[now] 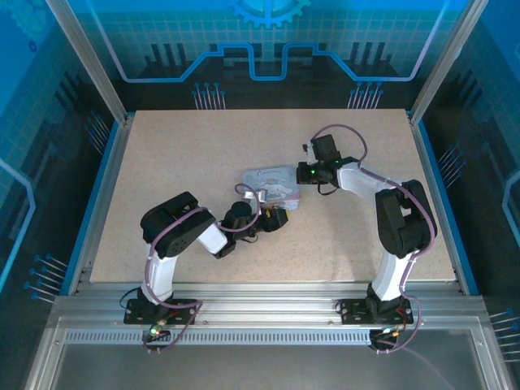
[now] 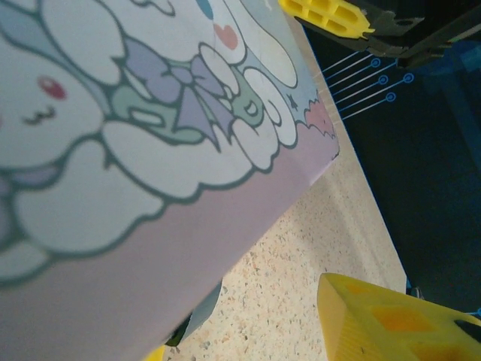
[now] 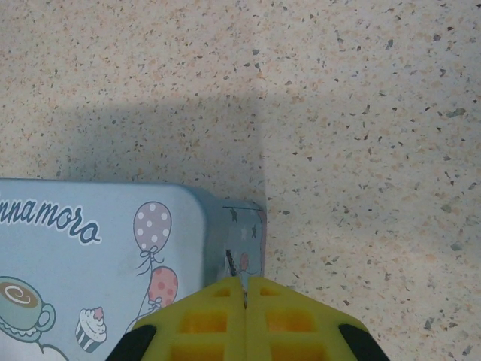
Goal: Unlock a padlock with a key
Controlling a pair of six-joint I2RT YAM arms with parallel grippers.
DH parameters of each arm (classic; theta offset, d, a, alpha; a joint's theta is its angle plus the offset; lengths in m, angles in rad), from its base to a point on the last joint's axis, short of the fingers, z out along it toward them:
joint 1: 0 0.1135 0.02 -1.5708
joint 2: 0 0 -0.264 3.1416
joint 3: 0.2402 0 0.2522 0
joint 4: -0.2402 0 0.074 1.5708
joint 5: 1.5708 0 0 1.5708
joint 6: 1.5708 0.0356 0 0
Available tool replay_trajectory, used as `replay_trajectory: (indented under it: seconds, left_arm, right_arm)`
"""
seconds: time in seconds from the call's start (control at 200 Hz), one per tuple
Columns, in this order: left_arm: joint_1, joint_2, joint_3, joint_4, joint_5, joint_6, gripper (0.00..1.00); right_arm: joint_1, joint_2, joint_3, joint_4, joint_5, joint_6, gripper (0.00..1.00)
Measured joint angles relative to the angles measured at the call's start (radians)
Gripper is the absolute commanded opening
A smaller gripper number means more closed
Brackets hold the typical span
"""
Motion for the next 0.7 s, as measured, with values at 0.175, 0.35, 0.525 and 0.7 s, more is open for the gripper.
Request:
replay_trajectory:
  seconds: [0.175,0.35,0.525,0.7]
  left_arm:
    - [0.0,0.002,-0.008,0.006,-0.006,0.0,0.47]
    - [0.004,0.002,-0.04,0.049,-0.012,0.001,0.43]
    - [0.01,0.002,-0.049,0.06,-0.012,0.0,0.36]
    - [0.012,0.002,-0.048,0.06,-0.013,0.0,0.29]
  right_arm:
    - [0.0,0.0,0.0,0.0,0.0,0.0,0.0]
    - [0.0,0.0,-0.001,0.002,0.0,0.0,0.0]
    - [0.001,-0.003,-0.006,0.004,0.0,0.003,0.0]
    - [0.005,-0.009,-0.014,0.01,0.0,0.003,0.0]
